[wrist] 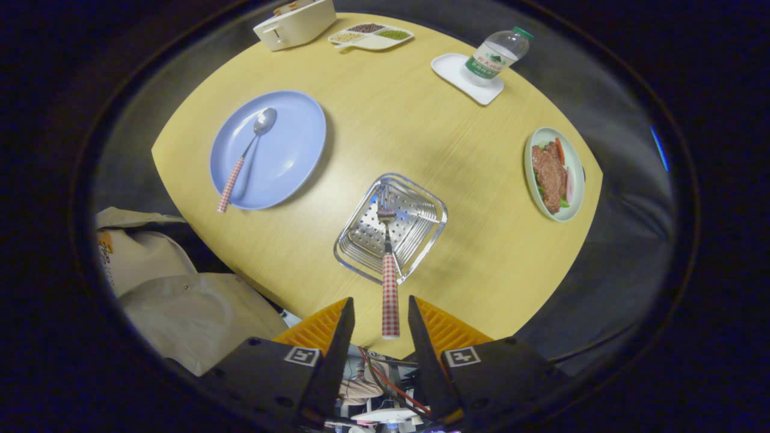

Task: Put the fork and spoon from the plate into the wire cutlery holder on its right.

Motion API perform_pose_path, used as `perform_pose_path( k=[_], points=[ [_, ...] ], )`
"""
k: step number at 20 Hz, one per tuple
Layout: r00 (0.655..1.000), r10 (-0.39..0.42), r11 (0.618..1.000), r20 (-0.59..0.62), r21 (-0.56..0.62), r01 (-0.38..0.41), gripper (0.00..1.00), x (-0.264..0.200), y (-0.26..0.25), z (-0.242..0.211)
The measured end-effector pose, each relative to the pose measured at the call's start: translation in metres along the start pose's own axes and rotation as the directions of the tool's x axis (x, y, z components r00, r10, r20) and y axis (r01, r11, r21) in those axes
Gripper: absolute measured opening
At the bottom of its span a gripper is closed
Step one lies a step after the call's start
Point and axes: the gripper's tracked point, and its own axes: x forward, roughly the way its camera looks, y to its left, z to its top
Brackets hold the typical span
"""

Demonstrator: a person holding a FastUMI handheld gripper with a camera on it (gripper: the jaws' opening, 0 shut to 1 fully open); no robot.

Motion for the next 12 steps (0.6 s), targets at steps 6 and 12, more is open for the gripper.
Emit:
perform_pose_path(
  k=[6,12],
  points=[
    [0.938,-0.049,0.995,0.344,0.094,0.017,0.81,-0.034,0.03,0.054],
    [0.844,-0.067,0.984,0.532,0.175,-0.032,0.89,-0.029,0.092,0.081]
  ],
)
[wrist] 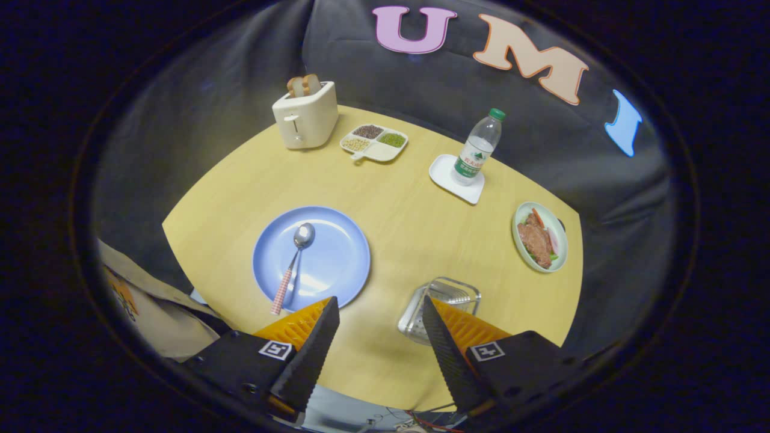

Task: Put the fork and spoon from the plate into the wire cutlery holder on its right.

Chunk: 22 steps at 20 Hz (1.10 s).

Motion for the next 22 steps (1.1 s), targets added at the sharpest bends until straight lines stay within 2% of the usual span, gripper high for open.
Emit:
perform_pose_path(
  k=[3,7,12,17,22],
  points=[
    [1.0,0.015,0.999,0.023,0.049,-0.016,0.91,0.02,0.034,-0.009],
    [0.999,-0.005,1.0,0.034,0.022,0.004,0.91,0.046,0.066,-0.018],
    [0.999,0.041,0.999,-0.007,0.034,-0.041,0.9,0.078,0.107,-0.026],
    [0.996,0.044,0.999,-0.075,0.023,-0.043,0.88,0.101,0.126,-0.036],
    [0.987,0.07,0.998,-0.146,0.008,-0.069,0.57,0.115,0.141,-0.046]
  ],
)
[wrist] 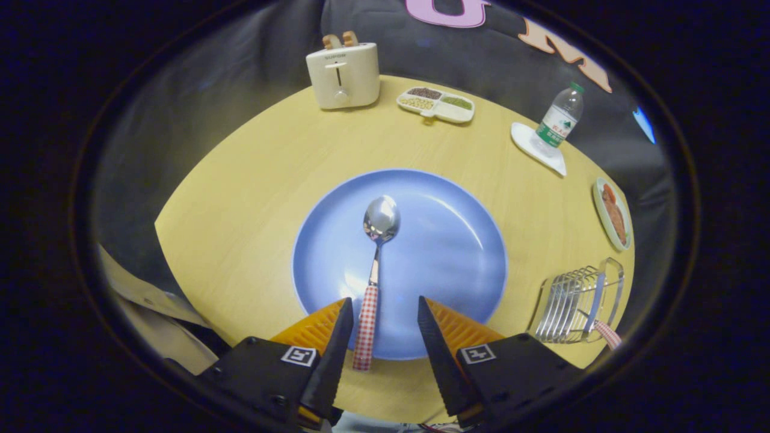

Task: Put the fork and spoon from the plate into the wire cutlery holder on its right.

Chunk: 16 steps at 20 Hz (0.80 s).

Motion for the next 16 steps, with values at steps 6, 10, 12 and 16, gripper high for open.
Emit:
perform_pose_path(
  k=[6,10,12,16],
  points=[
    [0.999,-0.011,1.0,-0.051,0.005,0.011,0.21,0.003,0.0,-0.007],
    [0.997,0.003,1.0,-0.079,-0.011,-0.004,0.13,0.001,-0.003,-0.014],
    [0.996,-0.009,1.0,-0.085,-0.022,0.007,0.11,-0.001,-0.005,-0.017],
    [0.994,0.001,0.996,-0.11,-0.09,-0.011,0.08,-0.016,-0.013,-0.017]
  ],
)
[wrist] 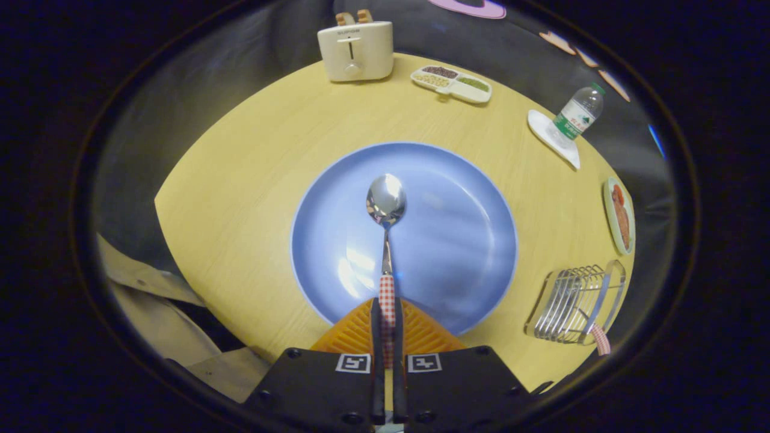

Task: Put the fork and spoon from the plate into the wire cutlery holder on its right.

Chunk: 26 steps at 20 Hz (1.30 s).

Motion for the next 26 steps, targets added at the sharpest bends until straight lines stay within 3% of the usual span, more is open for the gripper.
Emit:
perform_pose_path(
  k=[14,26],
  points=[
    [0.997,-0.034,0.991,-0.064,-0.134,0.025,0.08,-0.09,-0.083,0.002],
    [0.959,-0.166,0.967,-0.23,-0.227,0.113,0.08,-0.154,-0.187,-0.041]
  ],
)
